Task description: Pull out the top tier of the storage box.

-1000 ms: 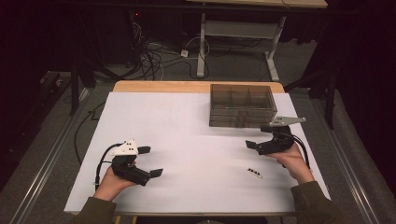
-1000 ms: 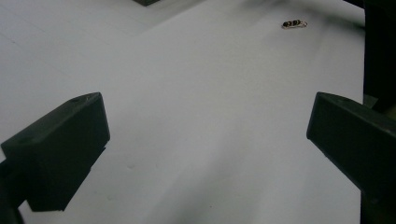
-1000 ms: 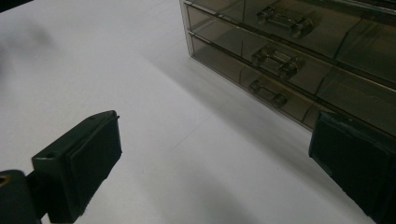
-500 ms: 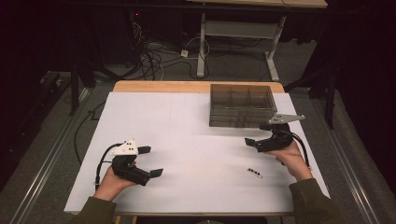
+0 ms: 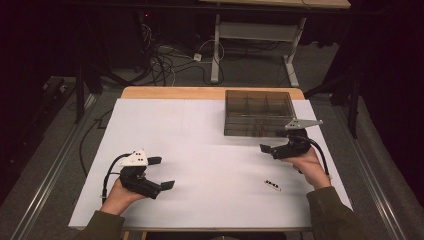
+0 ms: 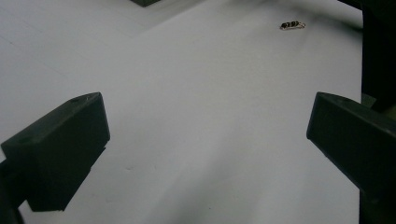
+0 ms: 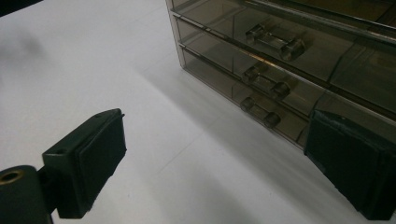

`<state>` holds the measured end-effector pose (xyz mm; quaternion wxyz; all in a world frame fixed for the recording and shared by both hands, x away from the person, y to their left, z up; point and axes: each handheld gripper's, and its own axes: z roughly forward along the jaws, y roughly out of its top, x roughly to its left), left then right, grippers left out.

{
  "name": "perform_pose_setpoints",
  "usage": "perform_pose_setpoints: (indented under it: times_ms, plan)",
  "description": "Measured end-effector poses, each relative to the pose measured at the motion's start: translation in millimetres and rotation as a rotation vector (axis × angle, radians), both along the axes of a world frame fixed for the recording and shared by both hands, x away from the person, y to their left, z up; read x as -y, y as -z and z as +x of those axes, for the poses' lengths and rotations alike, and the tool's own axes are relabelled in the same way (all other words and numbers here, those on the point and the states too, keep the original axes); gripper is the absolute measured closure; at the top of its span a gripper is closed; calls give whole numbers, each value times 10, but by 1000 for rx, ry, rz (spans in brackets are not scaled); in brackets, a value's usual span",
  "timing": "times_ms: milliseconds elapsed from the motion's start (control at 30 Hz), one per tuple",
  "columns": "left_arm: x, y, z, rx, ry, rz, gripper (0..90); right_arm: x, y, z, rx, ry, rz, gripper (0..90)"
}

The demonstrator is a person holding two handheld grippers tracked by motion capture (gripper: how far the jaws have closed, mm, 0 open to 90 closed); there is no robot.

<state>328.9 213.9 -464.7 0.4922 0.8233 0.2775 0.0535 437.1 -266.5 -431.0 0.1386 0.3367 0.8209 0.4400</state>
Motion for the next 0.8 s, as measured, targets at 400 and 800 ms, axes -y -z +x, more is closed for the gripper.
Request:
perform_pose_setpoints:
  times_ms: [400, 800]
  plan:
    - [-2, 2, 4, -1, 1, 0, 0, -35, 1, 92, -4, 13, -1, 98]
    - [-3, 4, 4, 1, 2, 4, 0, -11, 41, 106, -10, 29, 0, 145]
